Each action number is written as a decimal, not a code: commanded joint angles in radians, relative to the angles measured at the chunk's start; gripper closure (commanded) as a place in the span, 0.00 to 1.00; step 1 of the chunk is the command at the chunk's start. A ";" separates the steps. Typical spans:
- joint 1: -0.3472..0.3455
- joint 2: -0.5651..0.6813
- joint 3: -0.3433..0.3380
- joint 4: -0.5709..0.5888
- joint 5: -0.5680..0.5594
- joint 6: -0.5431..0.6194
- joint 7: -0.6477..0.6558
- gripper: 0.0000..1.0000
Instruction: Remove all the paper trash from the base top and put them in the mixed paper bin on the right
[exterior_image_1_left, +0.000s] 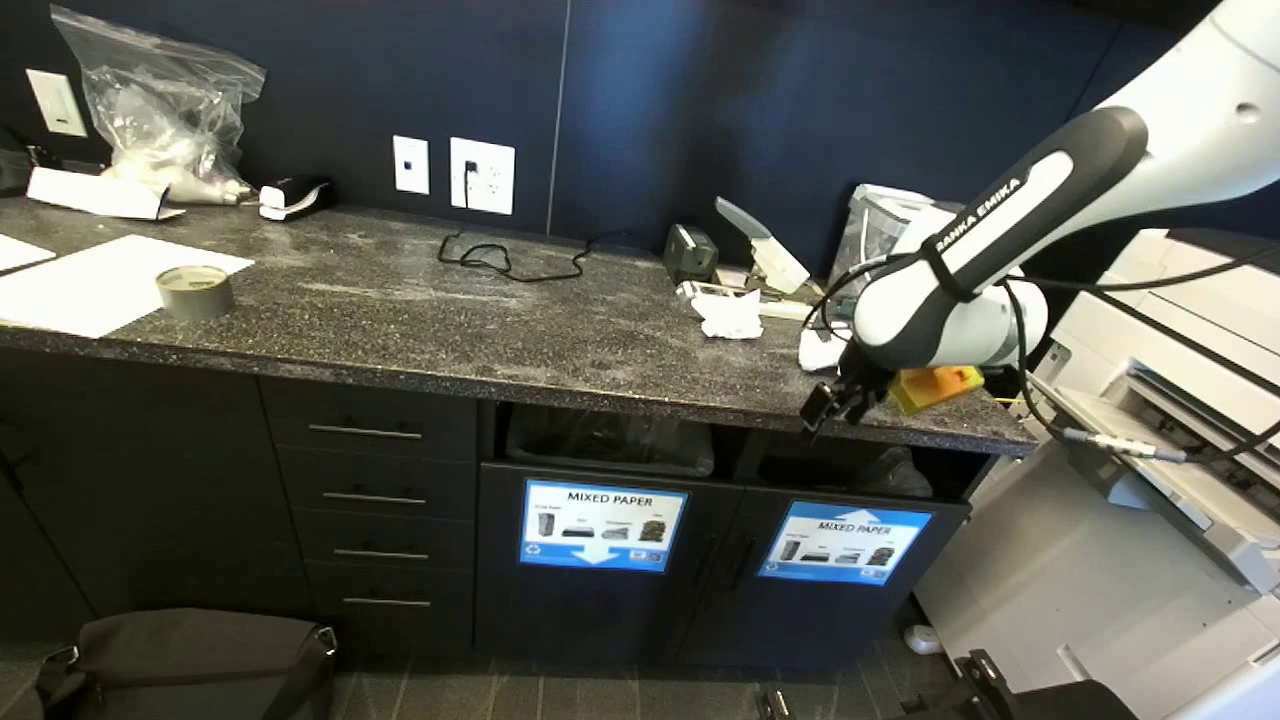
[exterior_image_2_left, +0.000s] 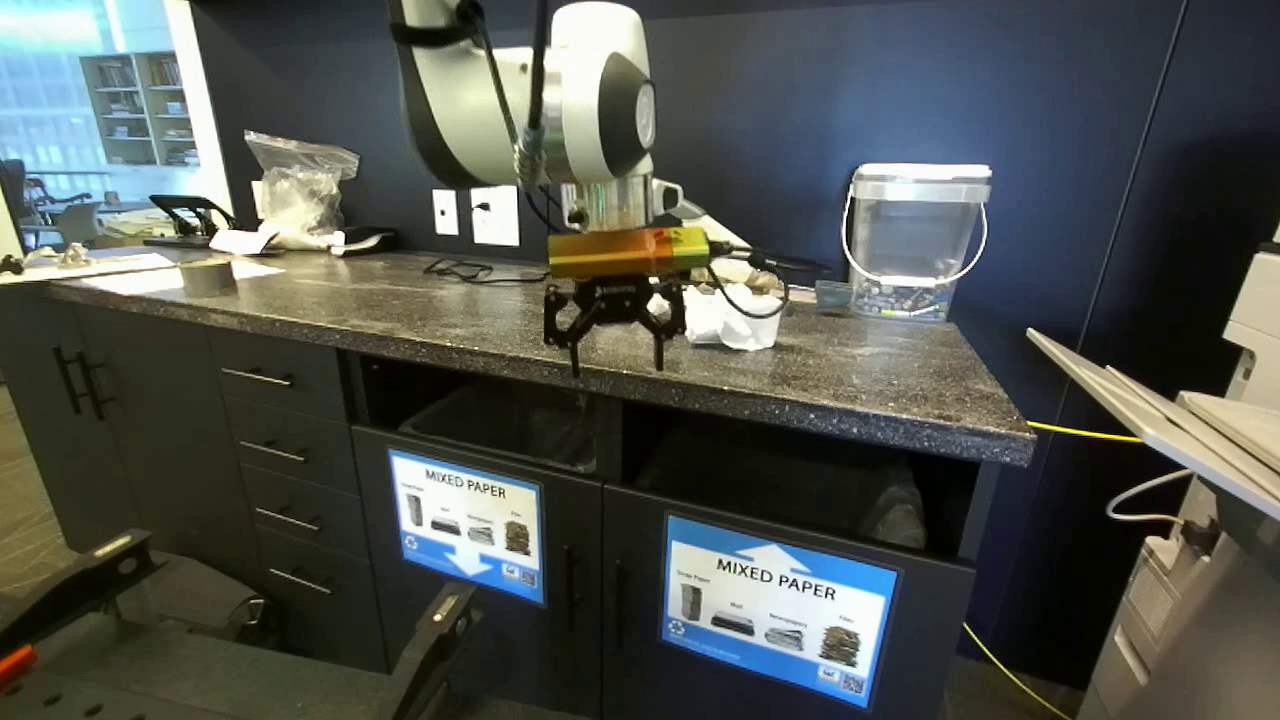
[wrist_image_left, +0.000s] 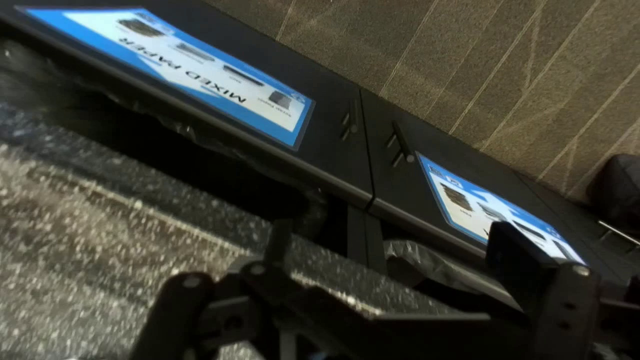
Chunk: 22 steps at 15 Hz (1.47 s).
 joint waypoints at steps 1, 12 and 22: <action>0.028 -0.106 0.011 0.001 0.145 -0.045 -0.141 0.00; 0.114 0.037 0.010 0.297 0.365 -0.028 -0.215 0.00; 0.178 0.345 0.017 0.702 0.349 -0.050 -0.139 0.00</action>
